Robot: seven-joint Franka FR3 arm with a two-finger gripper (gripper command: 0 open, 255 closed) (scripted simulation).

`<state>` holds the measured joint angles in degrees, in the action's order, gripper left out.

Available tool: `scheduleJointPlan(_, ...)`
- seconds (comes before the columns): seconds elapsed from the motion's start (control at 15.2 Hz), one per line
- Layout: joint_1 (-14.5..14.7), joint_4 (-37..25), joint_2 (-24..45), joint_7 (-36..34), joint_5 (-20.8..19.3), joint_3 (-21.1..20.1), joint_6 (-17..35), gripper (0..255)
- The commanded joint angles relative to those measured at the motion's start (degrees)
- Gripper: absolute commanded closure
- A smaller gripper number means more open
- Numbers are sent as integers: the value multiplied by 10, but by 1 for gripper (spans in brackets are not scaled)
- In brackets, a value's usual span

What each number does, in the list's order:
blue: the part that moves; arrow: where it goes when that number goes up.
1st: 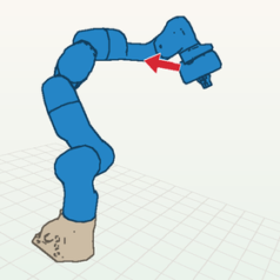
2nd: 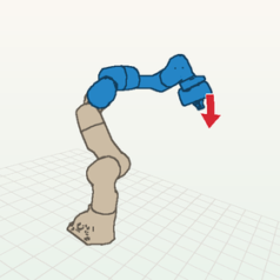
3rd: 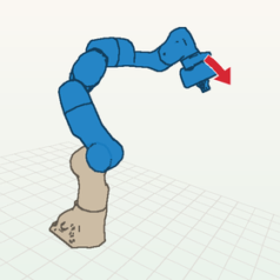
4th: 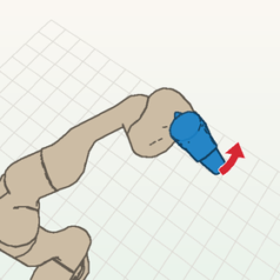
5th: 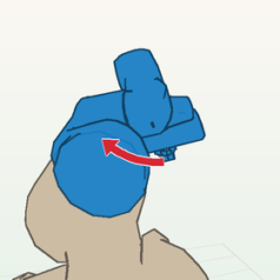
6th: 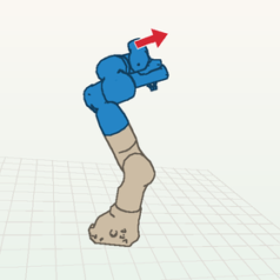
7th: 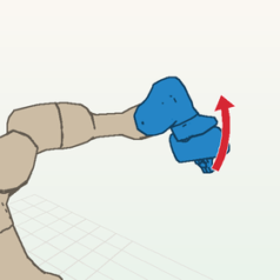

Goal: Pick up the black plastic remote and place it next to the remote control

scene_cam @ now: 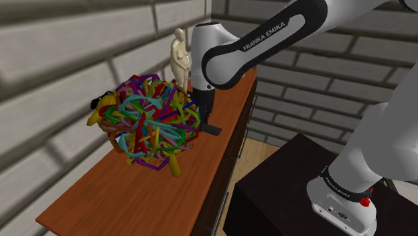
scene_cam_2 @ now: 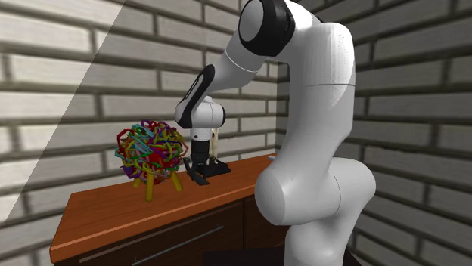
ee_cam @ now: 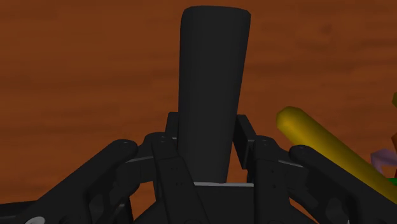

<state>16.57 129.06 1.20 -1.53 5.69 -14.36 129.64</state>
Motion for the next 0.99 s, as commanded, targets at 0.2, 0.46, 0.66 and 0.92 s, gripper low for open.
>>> scheduleJointPlan(0.2, -1, -18, -23, 1, 4, 1, -39, 255)
scheduleJointPlan(0.46, -1, -34, -38, 1, 6, 2, -69, 255)
scheduleJointPlan(0.66, -22, -42, -32, 42, 3, 24, -74, 255)
scheduleJointPlan(0.92, -49, -61, -17, 94, -2, 52, -83, 255)
